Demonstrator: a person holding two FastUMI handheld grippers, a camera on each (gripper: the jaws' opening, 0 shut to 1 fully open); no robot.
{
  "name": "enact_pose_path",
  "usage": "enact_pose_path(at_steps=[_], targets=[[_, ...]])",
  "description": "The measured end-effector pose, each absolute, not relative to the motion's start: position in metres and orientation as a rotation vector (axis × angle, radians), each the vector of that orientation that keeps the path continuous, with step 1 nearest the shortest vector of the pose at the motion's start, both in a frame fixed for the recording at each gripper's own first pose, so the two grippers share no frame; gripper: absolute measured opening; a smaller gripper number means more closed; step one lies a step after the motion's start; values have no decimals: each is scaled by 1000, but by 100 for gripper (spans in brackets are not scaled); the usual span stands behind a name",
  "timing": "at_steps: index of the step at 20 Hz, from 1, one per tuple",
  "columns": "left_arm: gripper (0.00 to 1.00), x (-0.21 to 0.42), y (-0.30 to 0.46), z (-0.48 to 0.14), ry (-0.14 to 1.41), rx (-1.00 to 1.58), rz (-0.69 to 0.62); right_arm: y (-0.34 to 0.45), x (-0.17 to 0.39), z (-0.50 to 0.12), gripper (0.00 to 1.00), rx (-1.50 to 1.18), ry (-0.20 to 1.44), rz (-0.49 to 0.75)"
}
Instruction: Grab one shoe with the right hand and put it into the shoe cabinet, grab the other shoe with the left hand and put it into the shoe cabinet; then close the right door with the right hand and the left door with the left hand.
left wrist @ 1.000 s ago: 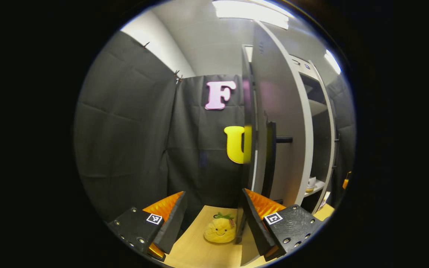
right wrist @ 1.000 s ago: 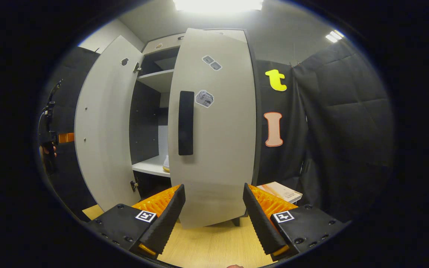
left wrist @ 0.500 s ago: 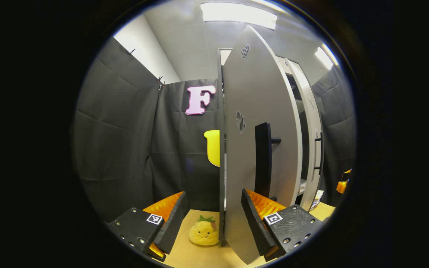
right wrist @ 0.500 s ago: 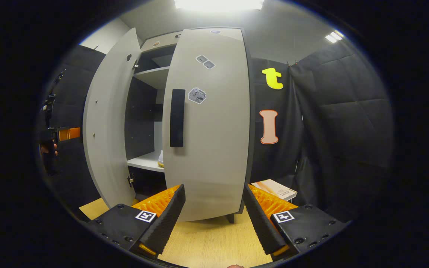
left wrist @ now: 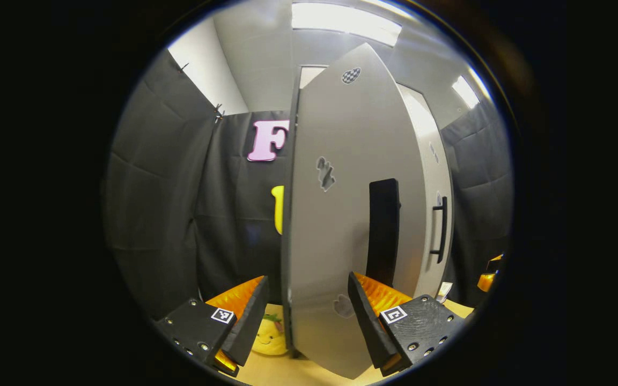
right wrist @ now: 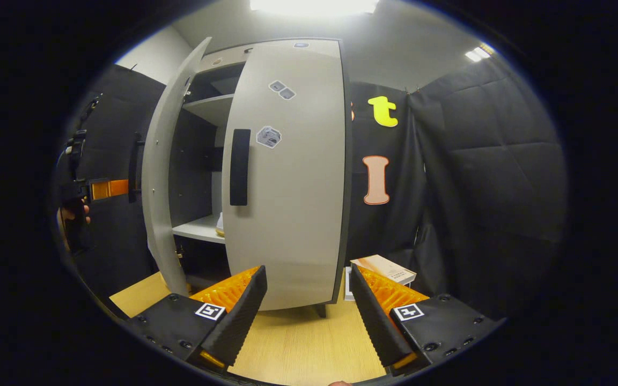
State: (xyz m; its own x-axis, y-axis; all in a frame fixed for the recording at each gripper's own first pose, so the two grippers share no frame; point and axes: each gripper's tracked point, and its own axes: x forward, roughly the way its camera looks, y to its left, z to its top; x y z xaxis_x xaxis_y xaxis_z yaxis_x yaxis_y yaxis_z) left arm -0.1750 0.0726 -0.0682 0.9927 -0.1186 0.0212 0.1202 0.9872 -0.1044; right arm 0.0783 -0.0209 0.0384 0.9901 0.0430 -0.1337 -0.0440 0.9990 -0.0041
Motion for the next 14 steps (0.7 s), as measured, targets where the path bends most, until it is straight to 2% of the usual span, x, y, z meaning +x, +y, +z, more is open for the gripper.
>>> enact_pose_path(at_steps=[5,14], targets=[[80,-156,23,-86,3,-100,-181,-26,70,38,98,-8,139,14],[80,-137,28,-108,57,-172,-187,-30,48,35,98,-13,141,-27]])
